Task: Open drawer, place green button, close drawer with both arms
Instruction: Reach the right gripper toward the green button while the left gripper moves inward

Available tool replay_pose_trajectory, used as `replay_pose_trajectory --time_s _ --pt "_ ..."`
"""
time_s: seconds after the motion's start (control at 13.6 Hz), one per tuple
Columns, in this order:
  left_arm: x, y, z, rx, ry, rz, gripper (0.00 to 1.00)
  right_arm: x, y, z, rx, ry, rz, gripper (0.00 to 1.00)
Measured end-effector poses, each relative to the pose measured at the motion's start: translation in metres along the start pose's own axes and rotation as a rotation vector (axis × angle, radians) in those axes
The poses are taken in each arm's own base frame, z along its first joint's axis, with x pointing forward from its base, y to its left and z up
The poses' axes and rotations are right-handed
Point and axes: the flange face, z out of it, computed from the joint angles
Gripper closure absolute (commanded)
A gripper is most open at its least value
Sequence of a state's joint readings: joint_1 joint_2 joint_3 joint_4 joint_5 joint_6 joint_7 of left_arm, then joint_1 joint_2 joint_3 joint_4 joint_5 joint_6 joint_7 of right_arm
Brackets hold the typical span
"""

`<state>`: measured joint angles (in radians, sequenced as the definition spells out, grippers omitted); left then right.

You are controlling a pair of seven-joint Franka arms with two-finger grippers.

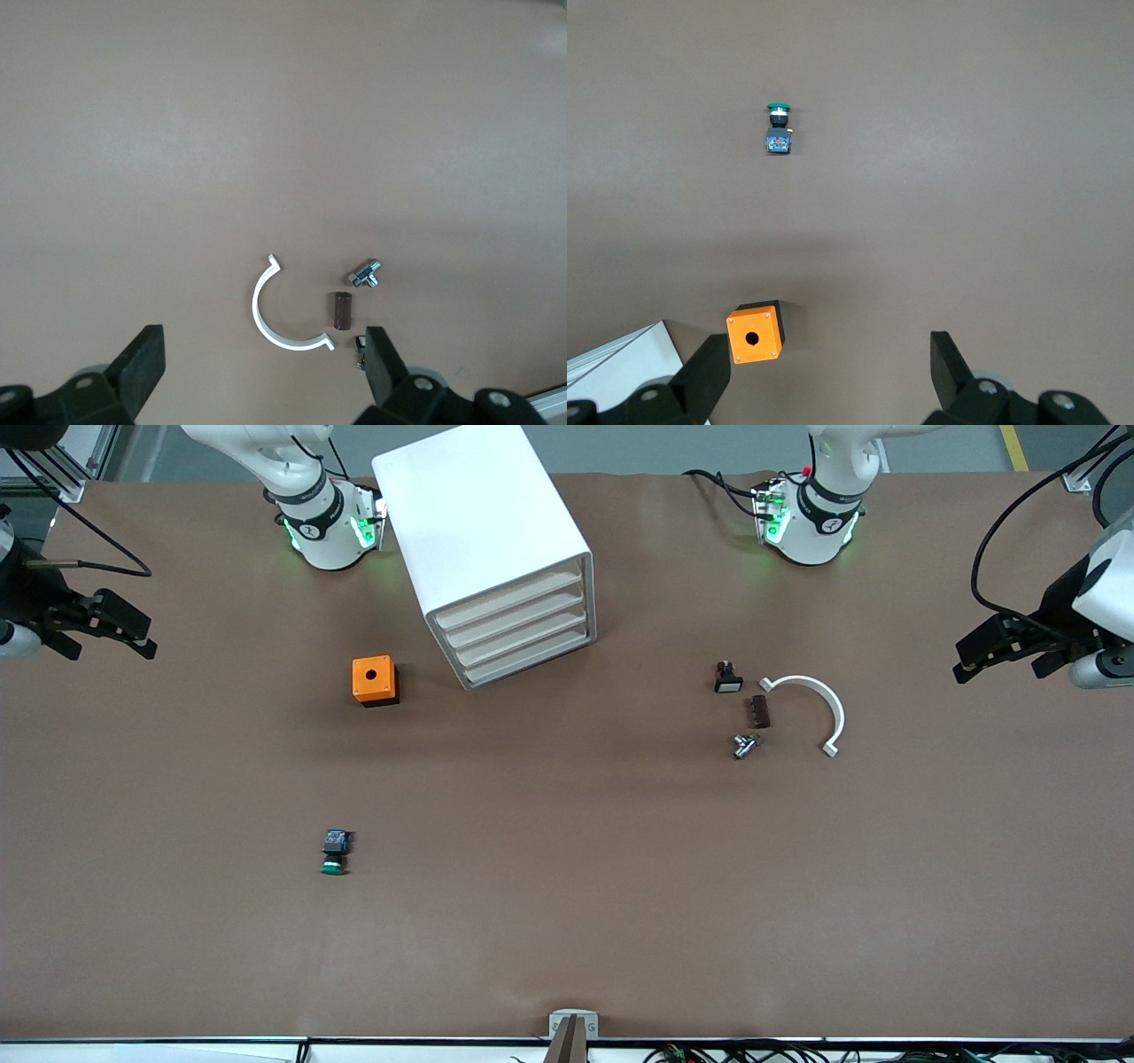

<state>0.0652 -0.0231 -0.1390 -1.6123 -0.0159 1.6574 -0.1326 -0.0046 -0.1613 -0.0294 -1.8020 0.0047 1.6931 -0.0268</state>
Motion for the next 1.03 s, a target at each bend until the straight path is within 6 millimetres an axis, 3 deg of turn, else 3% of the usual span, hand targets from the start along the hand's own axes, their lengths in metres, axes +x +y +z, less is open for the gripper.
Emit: replay_pose_trajectory --time_s 0.51,1.03 --pt "0.0 0.0 0.0 -0.007 -0.001 -0.001 0.01 0.0 0.0 0.0 0.0 -0.002 -0.001 0.0" --pt "-0.006 0.004 0.001 -0.184 -0.071 -0.039 0.0 0.002 -0.003 -0.008 0.0 -0.006 -0.006 0.0"
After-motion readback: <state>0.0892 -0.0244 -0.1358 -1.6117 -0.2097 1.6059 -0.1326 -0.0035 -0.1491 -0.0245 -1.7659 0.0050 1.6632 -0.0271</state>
